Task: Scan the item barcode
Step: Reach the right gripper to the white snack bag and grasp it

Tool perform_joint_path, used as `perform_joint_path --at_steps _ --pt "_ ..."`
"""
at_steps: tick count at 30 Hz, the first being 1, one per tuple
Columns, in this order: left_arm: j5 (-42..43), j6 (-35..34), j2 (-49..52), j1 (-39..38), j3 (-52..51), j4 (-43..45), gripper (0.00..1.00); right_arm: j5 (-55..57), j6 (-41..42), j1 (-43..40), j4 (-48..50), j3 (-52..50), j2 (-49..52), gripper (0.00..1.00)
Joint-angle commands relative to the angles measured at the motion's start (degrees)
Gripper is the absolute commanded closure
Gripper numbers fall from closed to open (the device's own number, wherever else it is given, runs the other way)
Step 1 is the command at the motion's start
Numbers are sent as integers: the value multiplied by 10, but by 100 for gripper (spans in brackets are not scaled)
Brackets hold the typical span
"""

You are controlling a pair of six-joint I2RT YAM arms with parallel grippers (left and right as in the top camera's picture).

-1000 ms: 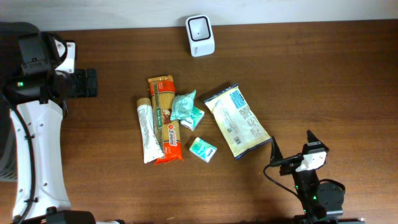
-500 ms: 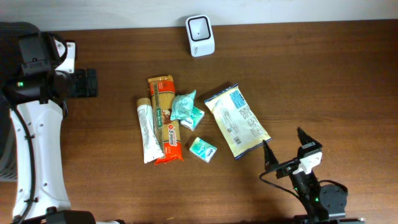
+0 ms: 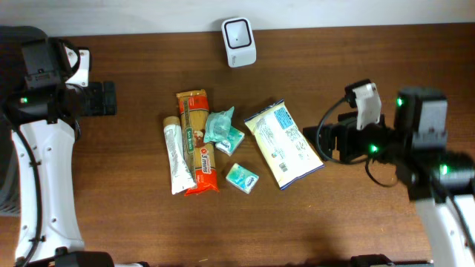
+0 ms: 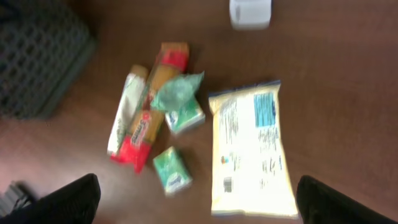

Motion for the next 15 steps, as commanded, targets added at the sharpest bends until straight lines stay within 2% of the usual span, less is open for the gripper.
perform_joint_path --at_steps 1,6,10,13,15 --pt "-2 9 -7 3 9 1 1 -7 -22 -3 -29 47 68 1" --pt "-2 9 -7 3 9 1 1 54 -44 -5 -25 47 143 1" --pt "-2 9 -7 3 9 1 1 58 -72 -5 -13 47 214 0" --pt "-2 9 -7 3 9 1 1 58 -74 -5 -9 47 283 5" --pt "-2 9 -7 3 9 1 1 58 -104 -5 -9 47 326 7"
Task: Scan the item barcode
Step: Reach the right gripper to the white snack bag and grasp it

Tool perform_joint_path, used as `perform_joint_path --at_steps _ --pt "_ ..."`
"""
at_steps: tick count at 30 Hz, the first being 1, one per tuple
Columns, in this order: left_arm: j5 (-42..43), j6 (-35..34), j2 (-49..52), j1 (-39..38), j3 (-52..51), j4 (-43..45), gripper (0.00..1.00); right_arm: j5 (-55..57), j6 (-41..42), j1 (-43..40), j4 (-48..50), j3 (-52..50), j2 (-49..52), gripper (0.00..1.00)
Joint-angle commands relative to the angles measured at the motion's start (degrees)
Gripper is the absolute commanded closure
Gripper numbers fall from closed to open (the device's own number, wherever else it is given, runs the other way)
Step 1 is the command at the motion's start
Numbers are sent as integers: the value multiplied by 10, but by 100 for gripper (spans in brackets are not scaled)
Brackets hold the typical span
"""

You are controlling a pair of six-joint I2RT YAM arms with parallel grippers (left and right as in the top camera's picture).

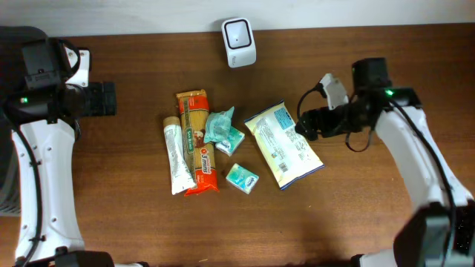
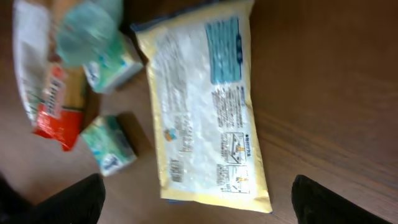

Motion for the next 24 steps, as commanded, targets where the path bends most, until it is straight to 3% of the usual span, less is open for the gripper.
perform_joint_path --at_steps 1,10,12,20,24 --pt "-2 9 -7 3 9 1 1 6 -46 -5 0 9 42 7" --pt "-2 9 -7 3 9 1 1 3 -73 -53 6 6 123 8" --pt "-2 9 -7 3 9 1 1 3 -73 -52 7 6 139 14" --pt "-2 9 -7 3 9 1 1 -101 -103 -51 34 6 222 16" --pt "-2 9 -7 3 9 1 1 -101 -103 -40 35 -15 246 22"
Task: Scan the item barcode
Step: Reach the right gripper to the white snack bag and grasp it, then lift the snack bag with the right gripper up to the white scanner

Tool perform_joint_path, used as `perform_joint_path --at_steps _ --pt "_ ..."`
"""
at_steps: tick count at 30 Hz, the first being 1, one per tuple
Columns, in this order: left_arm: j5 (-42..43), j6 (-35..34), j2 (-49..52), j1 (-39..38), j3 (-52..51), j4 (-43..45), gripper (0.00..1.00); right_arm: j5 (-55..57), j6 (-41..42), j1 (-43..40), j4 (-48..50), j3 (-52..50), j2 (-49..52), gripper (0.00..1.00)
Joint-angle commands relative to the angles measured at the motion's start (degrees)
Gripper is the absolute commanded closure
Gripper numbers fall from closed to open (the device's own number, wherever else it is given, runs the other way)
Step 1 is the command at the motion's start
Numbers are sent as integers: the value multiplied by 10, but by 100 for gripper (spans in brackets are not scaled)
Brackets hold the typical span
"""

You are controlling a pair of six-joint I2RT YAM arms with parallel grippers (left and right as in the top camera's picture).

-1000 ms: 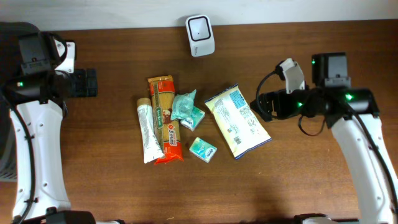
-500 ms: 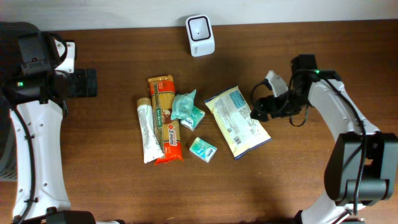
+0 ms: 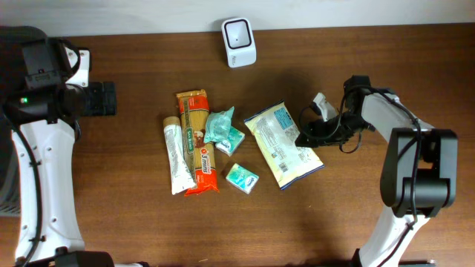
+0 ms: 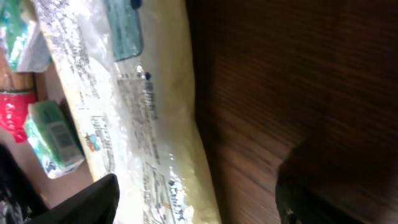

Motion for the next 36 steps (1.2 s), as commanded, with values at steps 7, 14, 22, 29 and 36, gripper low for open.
perform_joint_path --at_steps 7,14,22,29,36 --pt "-2 9 -7 3 9 1 1 -12 30 49 102 -111 22 31" --pt "-2 9 -7 3 9 1 1 -39 101 50 182 -161 22 96" --pt "-2 9 -7 3 9 1 1 -139 109 0 27 -26 -118 96" --pt "-2 9 -7 3 9 1 1 35 395 -1 27 -1 -357 96" --pt "-2 9 -7 3 9 1 1 38 398 7 16 -1 -416 96"
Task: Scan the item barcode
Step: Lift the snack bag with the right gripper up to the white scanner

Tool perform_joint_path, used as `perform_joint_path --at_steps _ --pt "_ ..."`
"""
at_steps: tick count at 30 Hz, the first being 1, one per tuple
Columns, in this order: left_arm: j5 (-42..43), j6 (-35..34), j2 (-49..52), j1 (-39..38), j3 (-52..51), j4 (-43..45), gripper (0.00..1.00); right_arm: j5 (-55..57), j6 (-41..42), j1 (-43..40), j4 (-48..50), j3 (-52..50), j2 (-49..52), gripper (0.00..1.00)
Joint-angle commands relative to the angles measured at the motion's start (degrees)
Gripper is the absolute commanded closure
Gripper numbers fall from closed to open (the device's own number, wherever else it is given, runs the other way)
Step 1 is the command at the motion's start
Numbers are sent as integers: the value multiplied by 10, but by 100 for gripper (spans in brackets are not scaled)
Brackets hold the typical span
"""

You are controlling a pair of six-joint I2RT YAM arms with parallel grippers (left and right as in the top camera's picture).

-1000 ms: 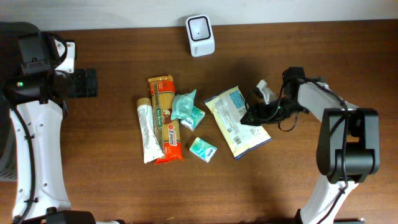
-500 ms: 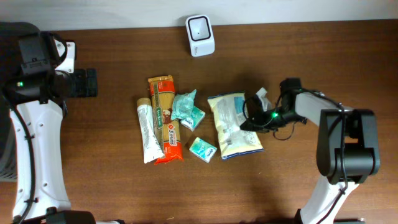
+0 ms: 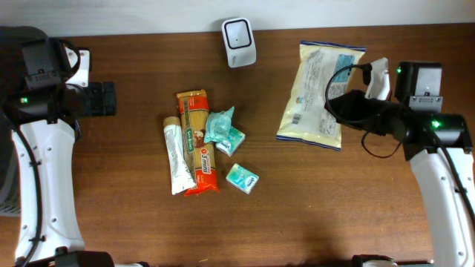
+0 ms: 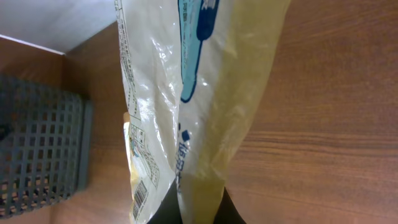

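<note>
My right gripper (image 3: 343, 107) is shut on the edge of a yellow snack bag (image 3: 318, 104) with a blue label, which sits at the back right of the table. In the right wrist view the bag (image 4: 186, 93) hangs pinched between the dark fingers of that gripper (image 4: 198, 202), and a barcode (image 4: 139, 198) shows on the bag's lower left side. The white scanner (image 3: 239, 32) stands at the back middle, to the left of the bag. My left gripper (image 3: 100, 99) is far off at the left edge, and its jaws cannot be made out.
A pasta packet (image 3: 197, 141), a white tube (image 3: 175, 156) and two teal tissue packs (image 3: 225, 130) (image 3: 242, 178) lie in the table's middle. A dark grey mesh basket (image 4: 37, 149) shows at the left of the right wrist view.
The bag lay flat in the middle with my right gripper open at its right edge. Now the gripper is shut on the bag, which is off the table and further back and right.
My right gripper was open to the right of the flat bag. It was then closer over the bag, then low at the bag's right edge. Now it holds the bag to the right of the scanner. The left arm stayed still.
</note>
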Motion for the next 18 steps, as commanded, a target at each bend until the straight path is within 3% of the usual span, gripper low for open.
perform_joint_path --at_steps 1,3,6,10,12,14,16,18 --pt "-2 9 -7 3 9 1 1 22 2 24 -2 12 -9 96" --pt "-2 9 -7 3 9 1 1 90 1 71 -7 40 -3 96" --pt "-2 9 -7 3 9 1 1 291 -26 170 -89 187 58 96" --pt "-2 9 -7 3 9 1 1 489 -145 254 -106 409 209 96" --pt "-2 9 -7 3 9 1 1 576 -227 281 -38 442 268 96" --pt "-2 9 -7 3 9 1 1 678 -348 307 113 442 331 96" --pt "-2 9 -7 3 9 1 1 706 -480 317 271 442 397 96" --pt "-2 9 -7 3 9 1 1 701 -548 317 361 442 440 96"
